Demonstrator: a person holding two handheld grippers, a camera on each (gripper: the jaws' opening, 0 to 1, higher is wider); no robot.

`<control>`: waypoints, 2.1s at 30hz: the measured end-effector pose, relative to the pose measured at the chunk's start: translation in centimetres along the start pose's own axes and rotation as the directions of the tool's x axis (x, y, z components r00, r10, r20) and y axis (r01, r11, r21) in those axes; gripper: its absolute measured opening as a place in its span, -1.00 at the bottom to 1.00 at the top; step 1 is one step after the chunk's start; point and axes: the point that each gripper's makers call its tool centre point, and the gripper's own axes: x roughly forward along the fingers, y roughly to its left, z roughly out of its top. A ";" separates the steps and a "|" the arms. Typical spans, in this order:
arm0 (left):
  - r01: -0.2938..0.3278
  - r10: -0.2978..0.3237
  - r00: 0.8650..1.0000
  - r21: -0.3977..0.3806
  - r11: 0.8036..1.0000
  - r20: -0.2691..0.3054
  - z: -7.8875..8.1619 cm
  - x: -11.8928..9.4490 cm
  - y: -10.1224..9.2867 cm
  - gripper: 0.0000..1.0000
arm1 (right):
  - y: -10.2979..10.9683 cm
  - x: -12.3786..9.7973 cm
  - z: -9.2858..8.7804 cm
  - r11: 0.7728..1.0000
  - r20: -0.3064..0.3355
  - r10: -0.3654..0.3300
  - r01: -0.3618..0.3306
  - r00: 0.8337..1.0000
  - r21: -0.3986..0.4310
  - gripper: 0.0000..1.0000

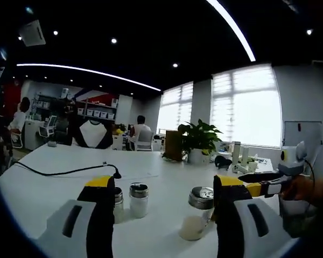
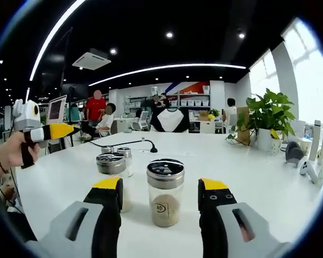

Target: Rotate the seasoning bottle until the label or dispensing opening points toward the visible target arrow and the bottle remains upright within the marked orientation range

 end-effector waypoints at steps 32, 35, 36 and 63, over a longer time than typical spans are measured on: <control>-0.046 0.056 0.975 0.051 0.998 -0.215 -6.7 8.2 2.4 0.19 | -1.0 -1.6 -0.4 0.999 -0.003 -0.041 0.041 0.999 0.013 0.09; -0.049 0.068 0.977 0.101 0.994 -0.200 -6.4 8.9 2.3 0.15 | -1.0 -1.7 -0.3 0.999 0.001 -0.044 0.044 0.999 0.010 0.09; -0.041 0.070 0.973 0.133 0.990 -0.219 -6.5 9.1 2.2 0.14 | -1.1 -1.7 -0.3 0.999 0.003 -0.044 0.044 0.999 0.012 0.09; -0.194 0.247 0.910 0.185 0.963 -0.334 -10.9 11.4 5.0 -0.21 | -1.0 -2.1 0.4 0.998 0.030 -0.053 0.052 0.998 0.034 0.02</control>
